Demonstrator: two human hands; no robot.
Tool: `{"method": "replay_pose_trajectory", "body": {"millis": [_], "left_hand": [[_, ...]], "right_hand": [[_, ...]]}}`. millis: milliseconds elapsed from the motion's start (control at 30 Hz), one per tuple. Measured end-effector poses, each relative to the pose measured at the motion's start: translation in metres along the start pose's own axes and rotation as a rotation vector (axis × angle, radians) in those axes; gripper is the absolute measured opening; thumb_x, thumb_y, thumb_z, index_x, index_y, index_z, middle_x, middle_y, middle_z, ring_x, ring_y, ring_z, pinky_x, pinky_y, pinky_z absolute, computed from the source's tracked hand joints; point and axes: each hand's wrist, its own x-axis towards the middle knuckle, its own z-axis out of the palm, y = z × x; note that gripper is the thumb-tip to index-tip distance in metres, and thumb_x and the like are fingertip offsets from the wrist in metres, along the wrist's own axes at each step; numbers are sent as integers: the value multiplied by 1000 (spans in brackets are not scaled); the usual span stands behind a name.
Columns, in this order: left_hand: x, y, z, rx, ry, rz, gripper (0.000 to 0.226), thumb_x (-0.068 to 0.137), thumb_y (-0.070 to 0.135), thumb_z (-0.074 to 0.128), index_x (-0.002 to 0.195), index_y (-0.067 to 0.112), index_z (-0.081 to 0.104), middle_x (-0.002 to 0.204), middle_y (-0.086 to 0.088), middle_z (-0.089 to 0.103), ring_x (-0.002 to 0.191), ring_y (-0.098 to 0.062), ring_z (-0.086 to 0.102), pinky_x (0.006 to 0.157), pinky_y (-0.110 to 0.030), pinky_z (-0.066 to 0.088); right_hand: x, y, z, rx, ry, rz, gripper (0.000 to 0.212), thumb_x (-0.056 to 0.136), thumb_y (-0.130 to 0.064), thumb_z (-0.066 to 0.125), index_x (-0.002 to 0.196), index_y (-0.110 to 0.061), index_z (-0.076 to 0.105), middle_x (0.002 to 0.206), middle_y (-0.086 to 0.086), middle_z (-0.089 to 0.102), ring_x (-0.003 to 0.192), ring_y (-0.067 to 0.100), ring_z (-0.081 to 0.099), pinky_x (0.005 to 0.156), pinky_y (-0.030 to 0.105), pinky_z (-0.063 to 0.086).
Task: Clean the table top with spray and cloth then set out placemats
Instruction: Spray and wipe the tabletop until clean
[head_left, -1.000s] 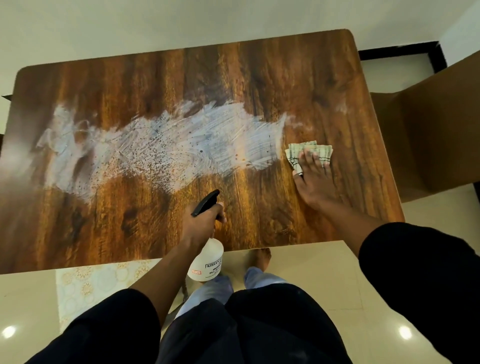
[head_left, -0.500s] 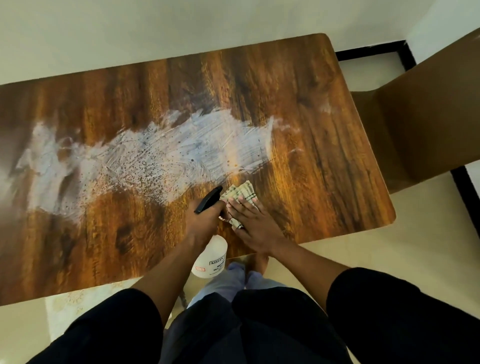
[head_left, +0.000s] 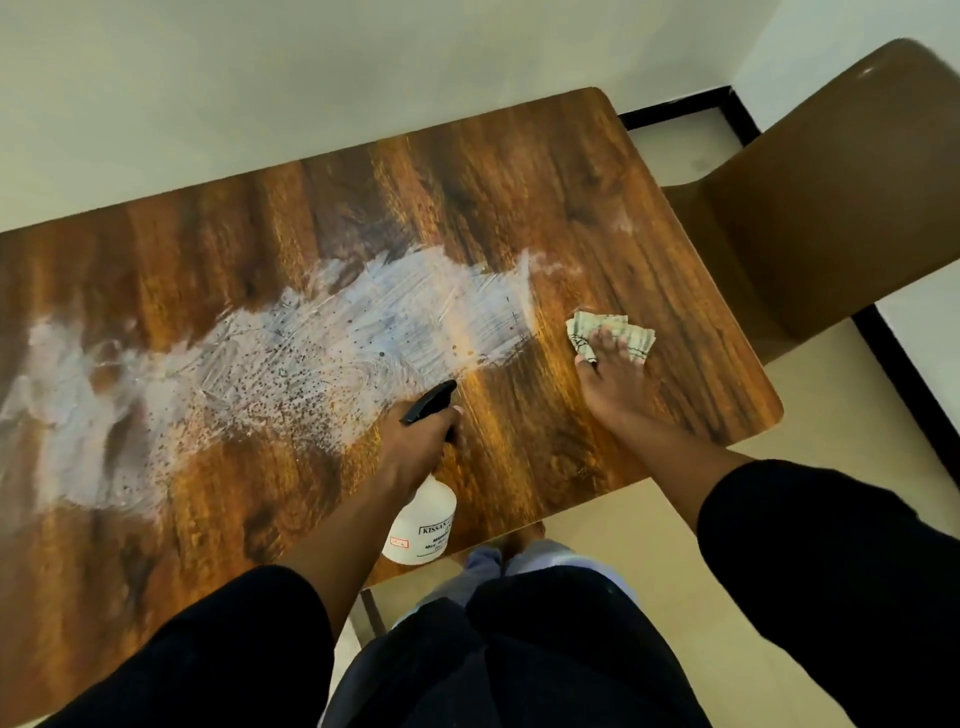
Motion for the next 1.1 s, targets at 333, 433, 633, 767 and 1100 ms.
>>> {"method": "replay_pose_trajectory", "body": {"millis": [333,433,633,767,1100], "left_hand": [[3,9,5,23,31,26,21,96,11,70,79,1,76,73,-20,75,49,-17,60,47,-27,44],[6,16,15,23,36,12,21,96,7,69,77,1,75,72,-21,75,44,-14,58,48,-24,45],[20,27,46,53,50,1,19,98,11,67,83,11,78,78,-26,75,46,-19,53,49,-29,46],[30,37,67,29,84,-46,15,99,16,70,105,3,75,78,-24,75,39,-16,49,46,-29,46],[48,72,116,-54,164,-21,30,99,11,67,121,31,74,73,-18,74,39,-11,52,47,-27,45]], "right_hand": [[-54,-48,63,-298,-228,-570,64,110,-50,28,165,-35,1,170,-15,-14,157,15,-20,129,51,-7],[-36,-38,48,-302,-283,-705,61,111,-47,29,166,-34,6,171,-16,-8,159,11,-15,128,42,-11],[30,-5,-6,-261,-228,-579,59,112,-45,28,166,-32,6,170,-13,-5,160,15,-7,130,49,0],[75,28,-57,-173,-119,-333,59,113,-45,25,167,-29,7,173,-9,-1,160,13,-4,130,40,-1],[110,8,-50,-189,1,-239,65,109,-42,33,166,-24,7,173,-5,-7,161,21,-9,126,48,-12]]}}
